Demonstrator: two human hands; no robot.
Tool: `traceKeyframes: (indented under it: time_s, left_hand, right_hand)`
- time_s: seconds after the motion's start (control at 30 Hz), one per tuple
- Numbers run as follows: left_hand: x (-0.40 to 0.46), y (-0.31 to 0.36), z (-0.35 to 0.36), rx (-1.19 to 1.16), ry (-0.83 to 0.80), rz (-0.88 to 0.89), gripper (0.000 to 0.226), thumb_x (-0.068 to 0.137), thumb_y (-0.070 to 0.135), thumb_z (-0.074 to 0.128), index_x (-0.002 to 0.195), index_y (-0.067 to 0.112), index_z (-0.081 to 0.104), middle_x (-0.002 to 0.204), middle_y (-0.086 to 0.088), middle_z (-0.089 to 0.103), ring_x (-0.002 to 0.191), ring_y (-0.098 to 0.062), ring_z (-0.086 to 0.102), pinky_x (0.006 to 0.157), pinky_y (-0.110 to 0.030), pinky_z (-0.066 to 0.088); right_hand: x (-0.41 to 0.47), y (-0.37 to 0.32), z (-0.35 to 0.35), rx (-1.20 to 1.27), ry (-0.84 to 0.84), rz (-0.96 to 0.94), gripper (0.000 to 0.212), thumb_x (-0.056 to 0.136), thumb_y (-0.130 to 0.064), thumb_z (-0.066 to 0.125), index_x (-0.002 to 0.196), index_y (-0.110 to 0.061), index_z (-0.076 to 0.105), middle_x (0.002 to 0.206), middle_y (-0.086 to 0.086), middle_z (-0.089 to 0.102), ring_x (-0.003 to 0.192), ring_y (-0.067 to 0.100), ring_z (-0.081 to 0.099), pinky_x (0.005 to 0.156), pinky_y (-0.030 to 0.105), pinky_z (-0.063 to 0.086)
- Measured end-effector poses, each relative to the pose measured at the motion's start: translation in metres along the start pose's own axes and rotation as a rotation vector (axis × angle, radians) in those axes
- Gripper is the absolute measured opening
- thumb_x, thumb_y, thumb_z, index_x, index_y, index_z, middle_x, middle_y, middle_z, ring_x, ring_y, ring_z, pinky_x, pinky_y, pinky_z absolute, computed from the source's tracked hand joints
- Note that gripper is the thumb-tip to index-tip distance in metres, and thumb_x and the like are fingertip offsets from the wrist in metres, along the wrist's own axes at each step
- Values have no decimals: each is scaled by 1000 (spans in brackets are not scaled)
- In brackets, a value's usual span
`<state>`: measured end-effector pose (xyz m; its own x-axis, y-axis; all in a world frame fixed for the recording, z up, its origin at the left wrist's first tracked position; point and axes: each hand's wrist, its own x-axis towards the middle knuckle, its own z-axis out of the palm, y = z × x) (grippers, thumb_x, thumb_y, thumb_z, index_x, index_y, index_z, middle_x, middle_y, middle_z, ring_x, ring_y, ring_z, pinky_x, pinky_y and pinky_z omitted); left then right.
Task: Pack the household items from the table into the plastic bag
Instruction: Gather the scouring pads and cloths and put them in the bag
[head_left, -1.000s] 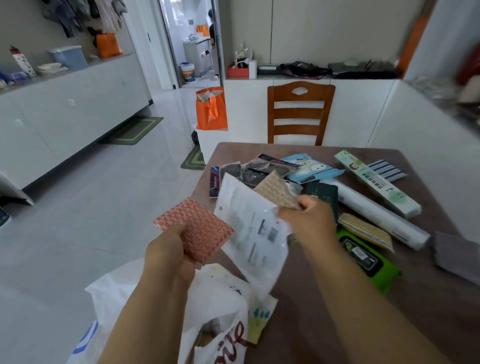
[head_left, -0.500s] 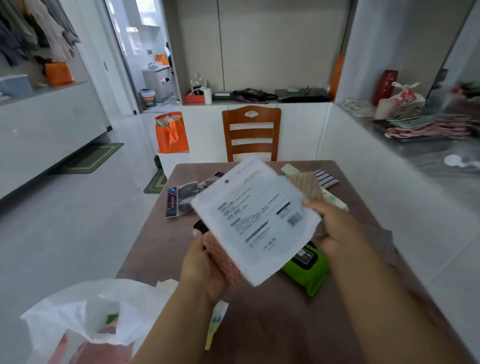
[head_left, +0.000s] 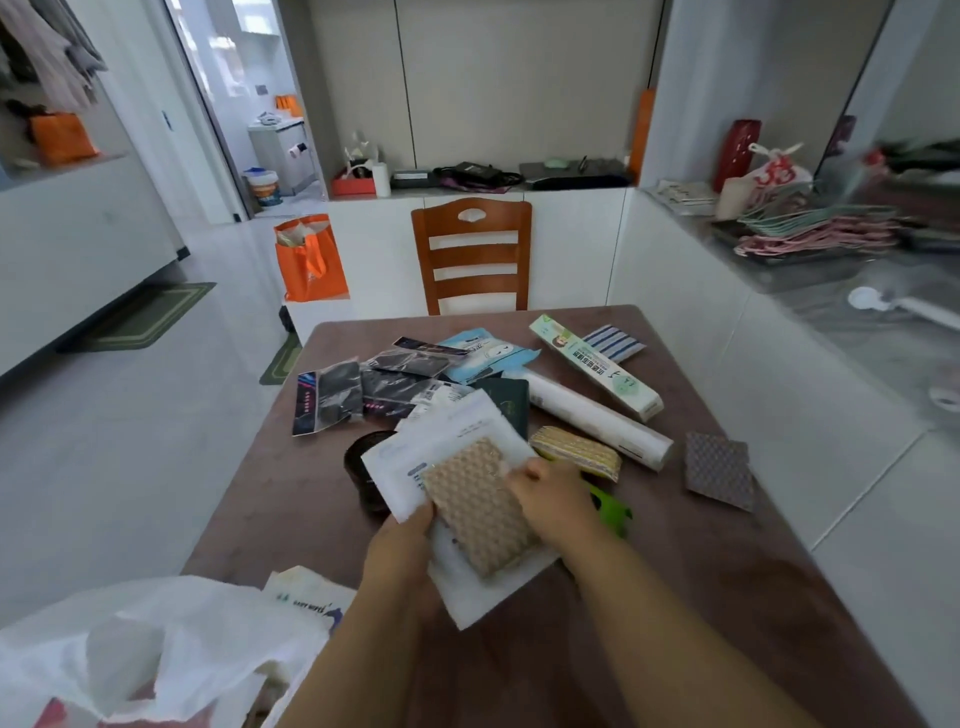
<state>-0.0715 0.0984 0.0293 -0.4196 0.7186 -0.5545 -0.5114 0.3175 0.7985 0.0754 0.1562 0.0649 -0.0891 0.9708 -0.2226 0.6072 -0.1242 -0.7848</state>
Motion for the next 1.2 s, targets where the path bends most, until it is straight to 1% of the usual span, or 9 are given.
traceKeyframes:
  time_s: [0.13,0.23,0.33,0.4,0.57,0.73,0.93,1.07,1.2]
  left_hand:
    - [0,-11,15,-130,-129,-170,54,85,54,58,105,5,67,108,-24,69,104,-37,63,100,-62,42]
    - [10,-22,17,-33,-144,-65,56,71,32,78,117,3,64,110,-21,71,101,-39,67,91,-58,51]
    - [22,-29,19,-5,-118,-40,41,80,17,73,117,2,63,108,-20,72,99,-38,68,88,-54,54]
    - [25,-35,20,-65,-164,-91,44,78,16,73,118,2,62,111,-22,71,102,-40,67,90,-56,52]
    - [26,-43,20,-128,-163,-118,62,63,28,77,119,6,63,113,-21,71,104,-41,66,94,-63,47]
    - [26,-38,19,-133,-131,-69,61,65,32,76,119,7,63,115,-19,70,106,-39,66,96,-60,48]
    - [15,-38,24,-150,-157,60,65,69,41,71,124,8,59,121,-18,67,111,-35,63,98,-55,48]
    - [7,-41,26,-196,-185,110,70,72,44,74,130,10,55,128,-18,63,117,-36,60,101,-59,44]
    - [4,-45,28,-347,-202,70,68,74,34,77,131,7,55,132,-21,60,119,-39,59,102,-63,40]
  right_hand:
    - [7,22,18,-16,4,-57,33,85,-44,58,64,-24,42,95,11,54,73,20,52,55,27,33]
    - [19,29,6,2,104,-52,19,85,-42,58,84,-25,50,98,5,59,80,19,57,61,27,41]
    - [64,54,-28,115,431,337,57,85,-51,55,125,-10,49,122,12,60,109,31,60,90,38,48]
    - [88,71,-44,156,373,571,69,87,-56,49,132,-3,48,123,15,59,114,33,57,96,39,45]
    - [114,82,-39,467,246,602,64,76,-30,76,127,2,55,121,16,63,99,30,62,86,33,51]
    - [85,66,-38,912,335,443,15,77,-13,73,89,-12,66,104,10,71,88,26,69,80,43,57]
    - [6,45,-24,832,102,250,16,86,-32,66,95,-18,69,92,-1,73,88,16,66,74,33,51]
    - [-11,48,-4,635,146,243,15,86,-33,67,88,-18,69,89,1,73,84,17,68,77,35,54]
    - [-18,43,12,166,292,86,47,72,-57,63,88,-13,74,90,2,69,85,18,66,76,42,56]
